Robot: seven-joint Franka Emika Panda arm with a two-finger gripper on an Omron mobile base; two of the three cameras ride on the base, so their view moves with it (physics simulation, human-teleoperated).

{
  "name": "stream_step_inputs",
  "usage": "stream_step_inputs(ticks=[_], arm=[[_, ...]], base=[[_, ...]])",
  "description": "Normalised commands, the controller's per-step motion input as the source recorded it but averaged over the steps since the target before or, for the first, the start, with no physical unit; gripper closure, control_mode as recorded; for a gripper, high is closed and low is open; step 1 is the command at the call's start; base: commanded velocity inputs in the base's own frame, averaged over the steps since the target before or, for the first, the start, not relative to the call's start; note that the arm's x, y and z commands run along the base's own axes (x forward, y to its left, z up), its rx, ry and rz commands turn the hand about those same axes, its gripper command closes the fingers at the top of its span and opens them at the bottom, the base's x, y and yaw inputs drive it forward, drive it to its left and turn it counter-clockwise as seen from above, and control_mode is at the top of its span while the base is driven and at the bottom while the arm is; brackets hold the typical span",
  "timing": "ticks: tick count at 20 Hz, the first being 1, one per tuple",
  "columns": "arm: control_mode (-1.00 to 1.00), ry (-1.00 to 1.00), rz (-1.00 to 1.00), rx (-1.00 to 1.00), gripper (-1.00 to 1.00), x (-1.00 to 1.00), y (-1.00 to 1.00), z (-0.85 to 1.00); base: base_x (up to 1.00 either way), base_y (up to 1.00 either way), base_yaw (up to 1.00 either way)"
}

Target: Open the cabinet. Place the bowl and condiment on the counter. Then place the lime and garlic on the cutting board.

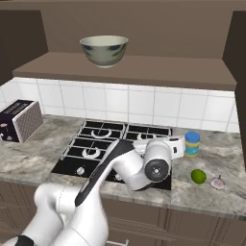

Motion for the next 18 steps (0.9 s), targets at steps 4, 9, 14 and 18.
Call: stream_step_inputs(ticks=[4, 9, 14, 18], arm=[[-1.0, 0.01, 0.0, -0.11, -1.0, -0.43, 0.14, 0.71], [-1.0, 0.0, 0.0, -0.13, -1.0, -0.25, 0.18, 0.59], [-1.0, 0.0, 0.0, -0.12, -1.0, -0.22, 0.29, 0.41], [-1.0, 0.0, 0.0, -0.09, -1.0, -0.33, 0.27, 0.43]], base=[[0.0, 0.0, 0.0], [0.0, 0.0, 0.0], [0.0, 0.0, 0.0], [0.0, 0.0, 0.0]])
